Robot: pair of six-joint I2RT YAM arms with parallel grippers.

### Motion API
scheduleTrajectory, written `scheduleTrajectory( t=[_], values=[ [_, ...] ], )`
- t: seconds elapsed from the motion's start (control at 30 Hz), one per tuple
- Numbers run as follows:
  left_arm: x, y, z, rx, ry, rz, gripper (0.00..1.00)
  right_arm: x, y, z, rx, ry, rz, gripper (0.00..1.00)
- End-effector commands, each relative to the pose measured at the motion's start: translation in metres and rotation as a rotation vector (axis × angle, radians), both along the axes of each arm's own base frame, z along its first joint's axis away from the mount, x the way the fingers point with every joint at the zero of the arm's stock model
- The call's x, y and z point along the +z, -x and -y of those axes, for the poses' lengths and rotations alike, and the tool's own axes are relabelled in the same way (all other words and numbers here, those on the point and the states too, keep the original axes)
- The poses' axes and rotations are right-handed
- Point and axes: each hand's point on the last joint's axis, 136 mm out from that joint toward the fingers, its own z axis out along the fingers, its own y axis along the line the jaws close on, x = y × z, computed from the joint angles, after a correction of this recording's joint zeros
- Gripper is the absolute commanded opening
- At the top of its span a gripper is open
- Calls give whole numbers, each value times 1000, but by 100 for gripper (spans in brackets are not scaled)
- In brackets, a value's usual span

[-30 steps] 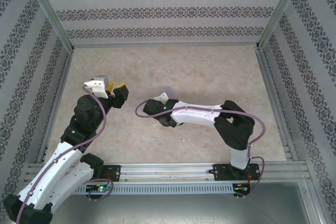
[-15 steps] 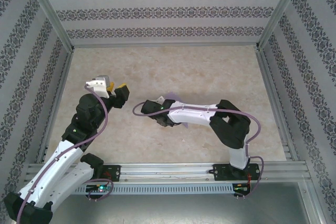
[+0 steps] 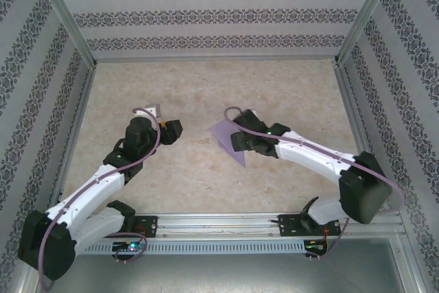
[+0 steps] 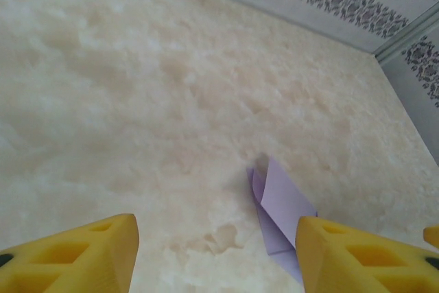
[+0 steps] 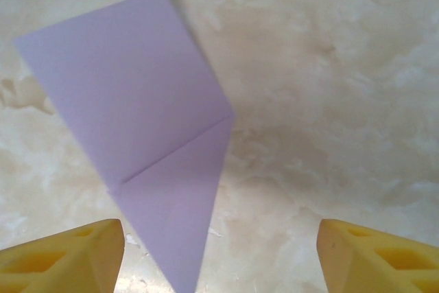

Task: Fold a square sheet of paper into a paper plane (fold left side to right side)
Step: Rotate the paper at the center of the table.

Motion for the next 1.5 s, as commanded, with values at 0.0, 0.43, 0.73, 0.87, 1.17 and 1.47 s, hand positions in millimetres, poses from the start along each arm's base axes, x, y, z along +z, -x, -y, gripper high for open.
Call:
scheduleTrajectory(
  t=[0.0,0.43,0.73,0.87,1.17,1.47],
  values=[
    [-1,-9,20,-21,181,-25,60,4,-3,2,-50,-220,9,78],
    [-63,-31,112,-157,328,-238,54,-9,-1,66,-283,-547,18,98],
    [-93,-52,141,-135,420,-303,51,-11,9,84,-334,-572,31,98],
    [-99,-58,156,-165,458,-320,41,-11,13,91,-343,-568,36,98],
    [-94,-55,154,-217,380,-298,10,0,15,85,-270,-649,60,98],
    [-72,-34,133,-382,306,-281,4,25,18,40,35,-784,1,85]
  ],
)
